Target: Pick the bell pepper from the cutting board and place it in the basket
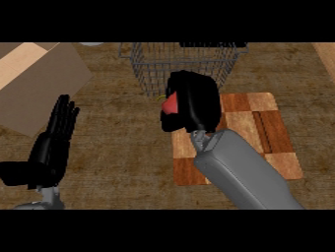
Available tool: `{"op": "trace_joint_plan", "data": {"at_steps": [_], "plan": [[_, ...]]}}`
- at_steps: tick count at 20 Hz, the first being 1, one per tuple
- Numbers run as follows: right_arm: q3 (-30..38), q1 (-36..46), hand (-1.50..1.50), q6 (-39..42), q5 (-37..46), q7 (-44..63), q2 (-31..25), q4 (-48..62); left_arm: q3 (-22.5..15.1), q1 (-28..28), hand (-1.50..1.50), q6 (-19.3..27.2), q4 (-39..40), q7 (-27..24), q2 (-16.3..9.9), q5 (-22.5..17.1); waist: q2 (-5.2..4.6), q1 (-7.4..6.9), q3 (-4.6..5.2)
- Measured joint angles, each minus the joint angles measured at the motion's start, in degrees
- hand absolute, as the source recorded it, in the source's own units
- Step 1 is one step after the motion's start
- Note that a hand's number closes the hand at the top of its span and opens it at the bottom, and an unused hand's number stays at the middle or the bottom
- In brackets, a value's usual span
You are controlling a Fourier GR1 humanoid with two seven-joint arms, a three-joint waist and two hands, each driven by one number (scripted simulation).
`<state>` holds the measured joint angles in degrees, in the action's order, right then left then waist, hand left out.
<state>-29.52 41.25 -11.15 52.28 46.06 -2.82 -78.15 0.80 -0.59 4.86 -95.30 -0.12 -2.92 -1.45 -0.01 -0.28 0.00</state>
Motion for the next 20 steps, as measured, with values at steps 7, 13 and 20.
{"op": "trace_joint_plan", "data": {"at_steps": [7, 13, 20], "plan": [[4.28, -3.60, 1.50, -3.89, 0.57, -9.23, 1.04, 6.84, -0.81, 0.86, 0.00, 0.12, -0.62, -0.18, 0.51, 0.77, -0.03, -0.02, -0.01], [9.67, -2.43, 1.50, -6.61, -0.46, -15.75, 1.99, 13.65, -1.09, 0.80, 0.00, 0.45, -1.60, 0.92, 0.73, 1.22, -0.04, -0.12, 0.00], [15.20, -2.56, -1.50, -8.80, -1.27, -18.82, 1.86, 18.22, -0.78, 1.07, 0.00, 0.31, -2.39, 1.48, 0.61, 1.02, -0.03, -0.07, -0.01]]}}
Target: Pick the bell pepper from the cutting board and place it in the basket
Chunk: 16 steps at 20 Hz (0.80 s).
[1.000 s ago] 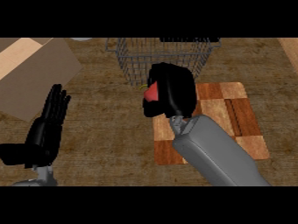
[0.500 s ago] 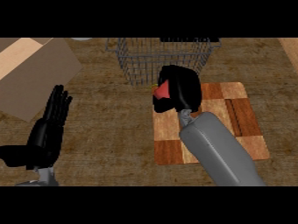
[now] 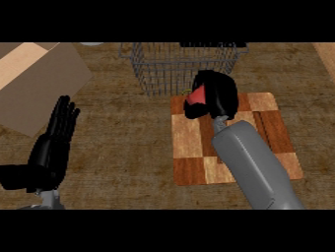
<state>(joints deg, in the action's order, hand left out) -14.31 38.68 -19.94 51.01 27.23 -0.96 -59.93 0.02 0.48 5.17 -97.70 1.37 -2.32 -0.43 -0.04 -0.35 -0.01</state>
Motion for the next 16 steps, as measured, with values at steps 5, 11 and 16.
{"op": "trace_joint_plan", "data": {"at_steps": [5, 11, 16], "plan": [[2.70, 1.48, -1.50, 1.13, -0.19, -3.30, 0.06, 3.97, 0.48, -2.26, 0.00, 0.34, 1.13, 0.79, -0.09, 0.20, 0.01, 0.02, 0.01], [4.50, 1.80, -1.50, -4.07, -3.89, -10.12, 0.75, 7.78, -0.33, -1.57, 0.00, 0.38, 0.43, 0.51, 0.55, 0.57, 0.05, -0.15, 0.02], [5.21, 2.01, -1.50, -8.27, -5.85, -13.07, 0.76, 5.56, 0.08, -1.14, 0.00, -0.09, -0.26, 1.00, 0.19, -0.01, 0.07, -0.08, 0.00]]}}
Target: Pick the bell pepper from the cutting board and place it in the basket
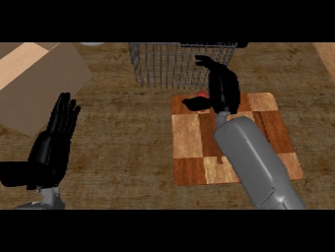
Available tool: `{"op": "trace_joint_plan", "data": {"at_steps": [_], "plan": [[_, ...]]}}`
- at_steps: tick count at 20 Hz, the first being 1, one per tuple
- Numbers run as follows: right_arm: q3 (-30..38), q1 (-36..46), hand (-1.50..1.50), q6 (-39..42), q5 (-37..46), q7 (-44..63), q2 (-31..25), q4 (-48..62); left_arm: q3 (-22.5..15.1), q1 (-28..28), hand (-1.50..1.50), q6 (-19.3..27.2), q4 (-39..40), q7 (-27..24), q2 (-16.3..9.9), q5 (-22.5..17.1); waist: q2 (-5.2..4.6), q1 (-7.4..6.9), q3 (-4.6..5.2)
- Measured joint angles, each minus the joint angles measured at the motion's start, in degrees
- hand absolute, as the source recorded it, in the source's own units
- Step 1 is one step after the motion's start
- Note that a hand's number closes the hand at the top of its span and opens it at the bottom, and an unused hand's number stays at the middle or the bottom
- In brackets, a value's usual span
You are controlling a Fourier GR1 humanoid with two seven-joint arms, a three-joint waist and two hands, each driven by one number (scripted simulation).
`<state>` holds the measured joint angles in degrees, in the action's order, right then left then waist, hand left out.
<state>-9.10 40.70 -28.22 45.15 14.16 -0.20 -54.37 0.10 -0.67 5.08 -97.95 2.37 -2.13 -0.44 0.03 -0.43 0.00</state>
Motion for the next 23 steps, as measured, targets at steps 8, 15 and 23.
{"op": "trace_joint_plan", "data": {"at_steps": [8, 15, 23], "plan": [[1.33, -2.93, -1.50, -0.93, 3.09, 4.26, -2.35, -11.67, 0.92, 0.57, 0.00, -0.38, -0.24, 0.24, -0.67, -0.40, 0.21, 0.54, 0.03], [6.84, -8.39, -1.50, 1.02, -0.86, 7.28, -6.82, -24.42, 0.45, 0.07, 0.00, 0.45, 0.70, -0.25, 0.25, 0.30, 0.17, 0.94, 0.01], [13.62, -15.78, -1.50, 10.40, -14.21, 4.13, -13.42, -38.36, 0.82, -0.14, 0.00, 0.42, 1.58, -1.08, 0.26, 0.25, 0.11, 0.81, 0.00]]}}
